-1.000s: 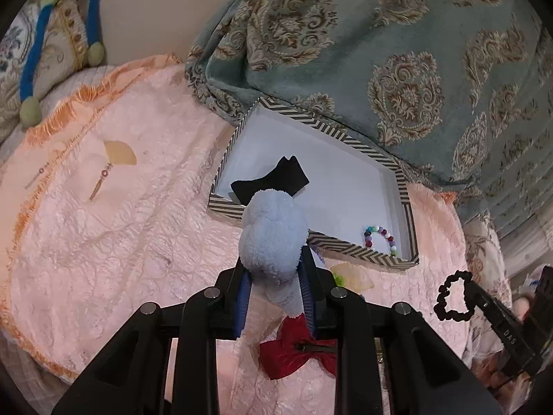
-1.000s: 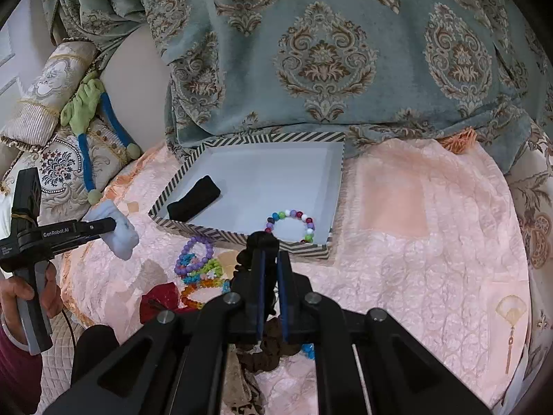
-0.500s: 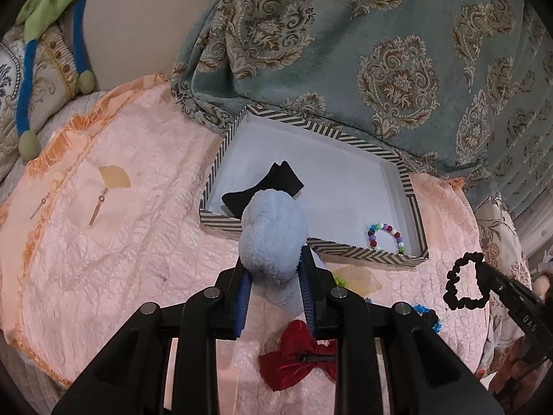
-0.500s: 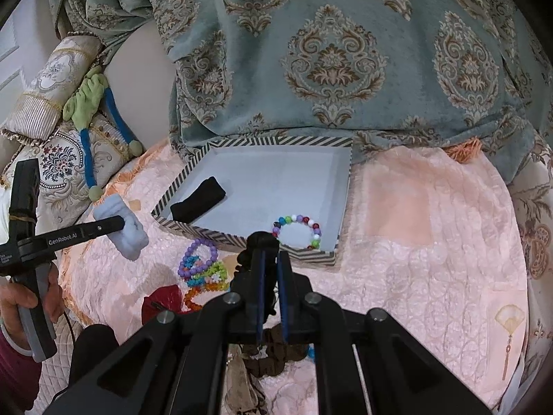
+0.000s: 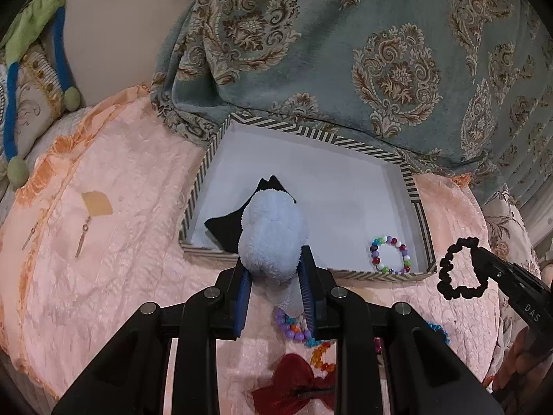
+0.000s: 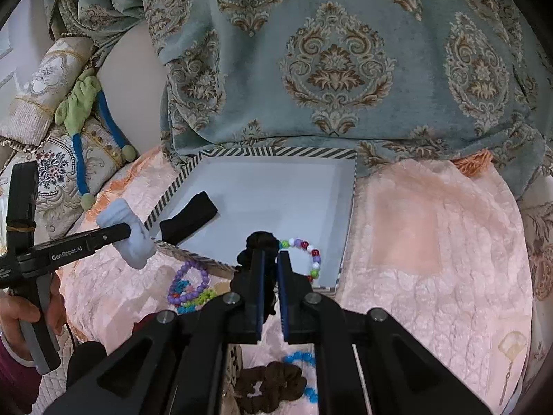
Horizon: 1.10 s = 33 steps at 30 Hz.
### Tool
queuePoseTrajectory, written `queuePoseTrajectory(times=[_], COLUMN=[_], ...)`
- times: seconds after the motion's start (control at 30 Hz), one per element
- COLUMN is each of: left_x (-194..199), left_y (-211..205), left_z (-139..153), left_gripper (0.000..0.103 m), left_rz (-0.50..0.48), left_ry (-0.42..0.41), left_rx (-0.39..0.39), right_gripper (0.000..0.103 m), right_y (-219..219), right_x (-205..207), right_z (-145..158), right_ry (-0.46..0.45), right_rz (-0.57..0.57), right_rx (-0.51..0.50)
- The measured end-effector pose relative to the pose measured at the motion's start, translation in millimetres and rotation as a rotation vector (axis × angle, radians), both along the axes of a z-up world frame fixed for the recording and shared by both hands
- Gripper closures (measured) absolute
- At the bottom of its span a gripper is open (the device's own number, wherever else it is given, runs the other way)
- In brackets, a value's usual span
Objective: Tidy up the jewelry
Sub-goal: 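Place the blue scrunchie in the tray with the left tool while the right tool drops the black scrunchie there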
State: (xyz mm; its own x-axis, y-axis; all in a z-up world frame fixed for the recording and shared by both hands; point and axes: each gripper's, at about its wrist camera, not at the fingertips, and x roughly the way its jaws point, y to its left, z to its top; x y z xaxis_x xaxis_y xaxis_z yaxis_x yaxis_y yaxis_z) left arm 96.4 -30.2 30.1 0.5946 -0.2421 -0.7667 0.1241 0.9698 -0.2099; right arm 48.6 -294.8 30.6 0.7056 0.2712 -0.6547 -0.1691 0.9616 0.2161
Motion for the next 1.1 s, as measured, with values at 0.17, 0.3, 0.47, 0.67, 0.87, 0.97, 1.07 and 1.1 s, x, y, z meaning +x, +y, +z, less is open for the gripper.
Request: queuePoseTrajectory(times=[0.17, 0.3, 0.47, 0.67, 0.87, 0.97, 1.07, 1.1], left_x=[20, 41, 66, 91, 101, 99, 98, 96], left_y=[-8, -18, -39, -52, -51, -52, -55, -56], left_z=[-4, -12, -27, -57, -68, -68, -68, -68], left_gripper=[0.094, 0.094, 0.094, 0.094, 0.092, 0.084, 0.078, 0.077], left_rz=[-0.015, -0.026, -0.043, -0.038, -0.022, -0.028, -0.038, -0.039], left_ry=[0.020, 0.049, 0.066, 0.114, 0.125, 0.110, 0.100, 0.100], left_rx=[-0.047, -0.092, -0.096, -0.061, -0.037, -0.018, 0.007, 0.009], right_gripper=[0.096, 0.096, 0.096, 0.096, 0.096, 0.094, 0.082, 0.073], right_y=[-3, 2, 9, 2, -4, -3, -2, -1], right_x=[21, 43, 83, 126, 151, 154, 152, 150], right_z=[-3, -7, -25, -54, -79, -86, -87, -85], right_ry=[0.009, 0.007, 0.043, 0.100, 0.137, 0.149, 0.149, 0.143], right_rz=[-0.010, -0.012, -0.008, -0.041, -0.086, -0.101, -0.096, -0.095], right_rx=[0.023, 0.020, 0.001, 0.013, -0.049, -0.098, -0.111, -0.114])
